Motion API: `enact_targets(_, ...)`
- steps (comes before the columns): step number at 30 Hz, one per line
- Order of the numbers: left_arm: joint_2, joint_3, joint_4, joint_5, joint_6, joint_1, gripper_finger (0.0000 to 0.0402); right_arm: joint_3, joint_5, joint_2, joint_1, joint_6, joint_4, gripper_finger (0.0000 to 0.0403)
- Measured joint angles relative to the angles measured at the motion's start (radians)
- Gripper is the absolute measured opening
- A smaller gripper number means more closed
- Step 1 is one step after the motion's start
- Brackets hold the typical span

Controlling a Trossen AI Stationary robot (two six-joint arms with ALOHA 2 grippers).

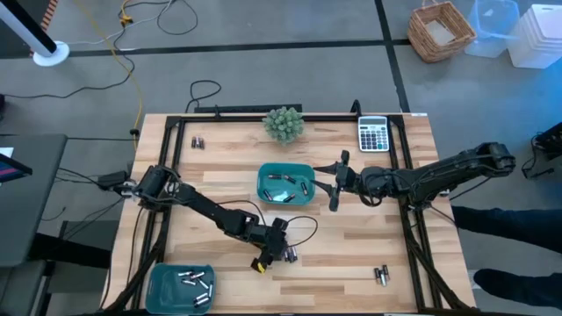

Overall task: Sort batteries
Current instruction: Put the silver battery into the blue bin

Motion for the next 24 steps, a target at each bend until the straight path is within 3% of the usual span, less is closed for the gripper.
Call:
enact_targets(8, 0.009, 0.002, 0.007, 0.0, -0.009, 0.0, 0.022, 0.0, 0.0, 0.0, 0.0, 0.0, -0.001, 0.0195)
enact_targets(24, 0.01, 0.001, -0.01, 0.024, -0.035, -0.001, 0.0131, 0.0, 0.0, 0.0, -0.001, 0.001, -0.002, 0.0195)
